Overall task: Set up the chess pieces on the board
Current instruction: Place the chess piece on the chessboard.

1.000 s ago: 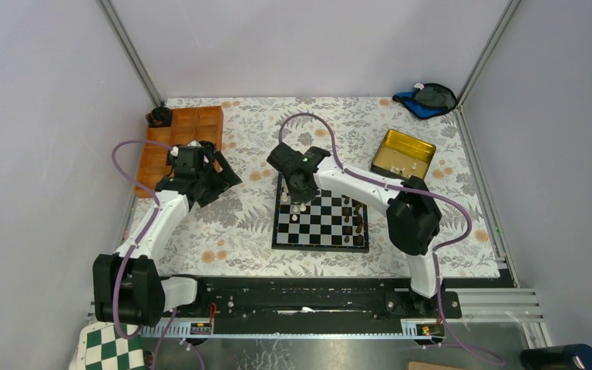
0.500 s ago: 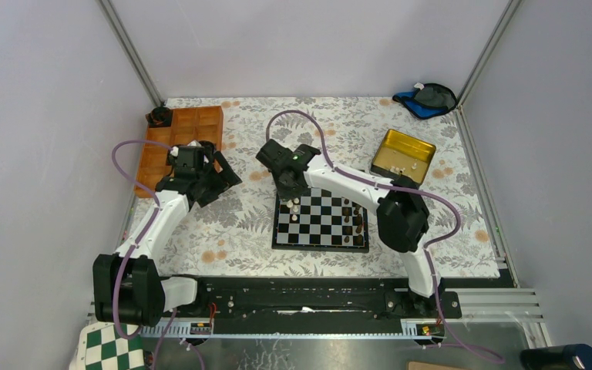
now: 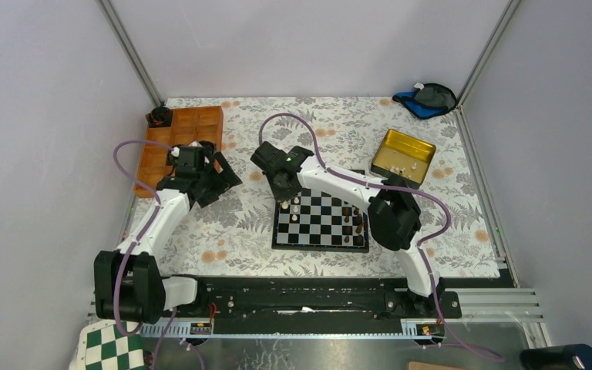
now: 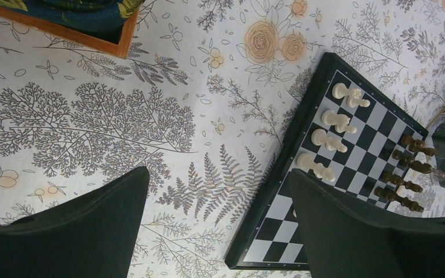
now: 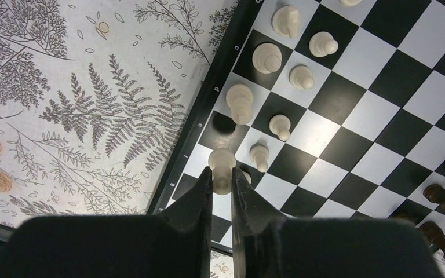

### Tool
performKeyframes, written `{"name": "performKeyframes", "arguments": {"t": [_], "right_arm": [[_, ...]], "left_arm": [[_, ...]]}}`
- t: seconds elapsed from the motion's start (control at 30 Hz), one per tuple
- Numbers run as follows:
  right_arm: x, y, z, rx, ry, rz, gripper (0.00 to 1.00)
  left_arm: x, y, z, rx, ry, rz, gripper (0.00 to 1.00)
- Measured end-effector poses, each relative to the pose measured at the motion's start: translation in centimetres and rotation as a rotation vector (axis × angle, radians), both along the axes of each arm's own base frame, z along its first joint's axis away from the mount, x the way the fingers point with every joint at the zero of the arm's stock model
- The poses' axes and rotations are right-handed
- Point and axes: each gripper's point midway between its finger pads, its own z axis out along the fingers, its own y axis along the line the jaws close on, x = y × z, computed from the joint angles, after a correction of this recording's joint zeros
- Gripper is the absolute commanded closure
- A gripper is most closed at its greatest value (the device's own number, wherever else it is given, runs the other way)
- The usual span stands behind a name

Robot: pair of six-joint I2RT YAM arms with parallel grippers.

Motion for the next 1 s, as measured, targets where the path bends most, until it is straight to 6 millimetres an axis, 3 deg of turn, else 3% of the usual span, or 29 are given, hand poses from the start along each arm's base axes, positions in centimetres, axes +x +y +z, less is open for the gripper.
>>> {"name": "performKeyframes", "arguments": {"t": [1.0], "right_arm": [[1.1,0.8,-2.1,-0.005,-0.03,0.009,1.0]], "left_arm": [[0.3,0.0,-0.9,0.009,0.03,-0.008,0.01]]}}
